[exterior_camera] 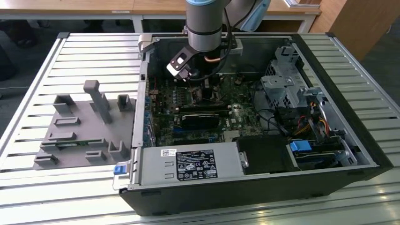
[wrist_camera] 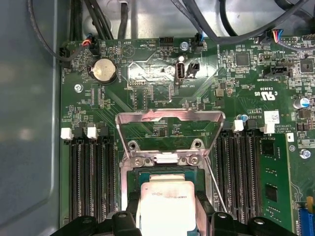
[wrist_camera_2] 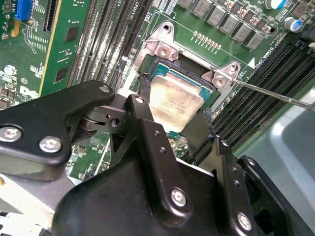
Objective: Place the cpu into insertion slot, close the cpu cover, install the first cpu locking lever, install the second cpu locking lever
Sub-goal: 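Place the cpu into insertion slot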
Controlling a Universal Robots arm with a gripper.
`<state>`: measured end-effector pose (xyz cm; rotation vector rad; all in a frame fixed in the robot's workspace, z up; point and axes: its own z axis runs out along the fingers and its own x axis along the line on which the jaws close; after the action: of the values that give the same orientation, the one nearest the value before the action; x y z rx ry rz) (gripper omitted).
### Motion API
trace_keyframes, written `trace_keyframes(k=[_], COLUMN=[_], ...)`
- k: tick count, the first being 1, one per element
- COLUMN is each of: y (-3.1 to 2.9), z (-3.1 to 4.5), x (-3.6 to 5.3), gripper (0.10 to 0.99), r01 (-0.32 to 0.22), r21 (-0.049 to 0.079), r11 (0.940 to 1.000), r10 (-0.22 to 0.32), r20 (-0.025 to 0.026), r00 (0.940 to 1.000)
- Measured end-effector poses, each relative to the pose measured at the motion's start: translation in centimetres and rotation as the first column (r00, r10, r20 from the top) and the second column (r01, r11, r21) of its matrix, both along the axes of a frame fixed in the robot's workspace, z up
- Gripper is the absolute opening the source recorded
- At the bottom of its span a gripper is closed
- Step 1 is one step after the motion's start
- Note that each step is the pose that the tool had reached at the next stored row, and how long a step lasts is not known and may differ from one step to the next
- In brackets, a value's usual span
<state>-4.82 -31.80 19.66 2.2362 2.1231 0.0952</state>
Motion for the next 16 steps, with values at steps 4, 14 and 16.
trace_keyframes(k=[4, 14, 16], y=[0.01, 0.01, 0.01], z=[-0.06, -0.07, -0.10], x=[0.00, 0.00, 0.00], gripper=[0.529, 0.541, 0.604], r01=[0.001, 0.001, 0.001], r21=[0.000, 0.000, 0.000], r11=[1.0000, 1.0000, 1.0000], r10=[-0.001, -0.001, -0.001], r20=[-0.0002, 0.0000, 0.0001], r00=[1.0000, 1.0000, 1.0000])
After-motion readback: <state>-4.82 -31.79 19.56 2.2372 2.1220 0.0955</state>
